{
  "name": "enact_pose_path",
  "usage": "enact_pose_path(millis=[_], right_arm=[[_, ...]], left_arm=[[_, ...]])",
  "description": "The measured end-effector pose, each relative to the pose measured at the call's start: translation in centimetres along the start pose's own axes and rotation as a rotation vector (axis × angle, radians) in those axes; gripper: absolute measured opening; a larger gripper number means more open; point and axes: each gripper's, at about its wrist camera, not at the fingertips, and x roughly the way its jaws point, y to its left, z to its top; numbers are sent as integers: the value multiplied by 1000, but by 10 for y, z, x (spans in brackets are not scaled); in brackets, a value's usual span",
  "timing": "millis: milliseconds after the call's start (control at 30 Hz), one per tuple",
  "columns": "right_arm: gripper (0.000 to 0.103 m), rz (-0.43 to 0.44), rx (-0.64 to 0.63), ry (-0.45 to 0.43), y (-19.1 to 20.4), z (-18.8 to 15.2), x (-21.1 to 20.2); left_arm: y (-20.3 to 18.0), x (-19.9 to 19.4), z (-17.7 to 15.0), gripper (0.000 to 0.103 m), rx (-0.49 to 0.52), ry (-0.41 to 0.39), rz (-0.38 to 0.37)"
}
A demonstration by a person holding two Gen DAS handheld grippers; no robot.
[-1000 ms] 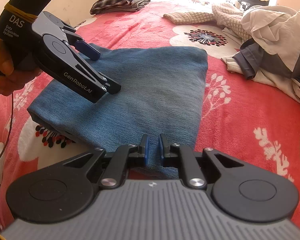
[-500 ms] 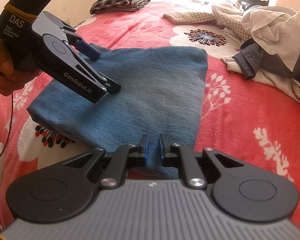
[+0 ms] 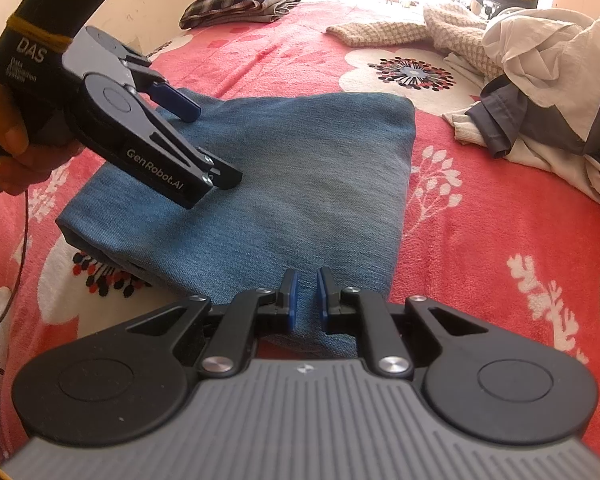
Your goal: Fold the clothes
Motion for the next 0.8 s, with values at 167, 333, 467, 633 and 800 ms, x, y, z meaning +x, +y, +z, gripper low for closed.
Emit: enact_pose_path(millis=[167, 333, 467, 633, 800], right_arm=[[11, 56, 106, -80, -21, 13, -16], [12, 36, 157, -166, -43, 36, -14], [12, 18, 159, -186, -54, 55, 7], [12, 7, 144, -190, -59, 79, 37], [12, 22, 183, -175, -66, 91, 66]], left_arm=[[4, 0, -2, 83, -3, -11, -18], [4, -1, -3, 84, 8, -17, -24], [5, -1, -4, 84, 11, -21, -35], [7, -1, -5, 85, 16, -31, -48], [10, -2, -8, 86, 21, -44, -66]])
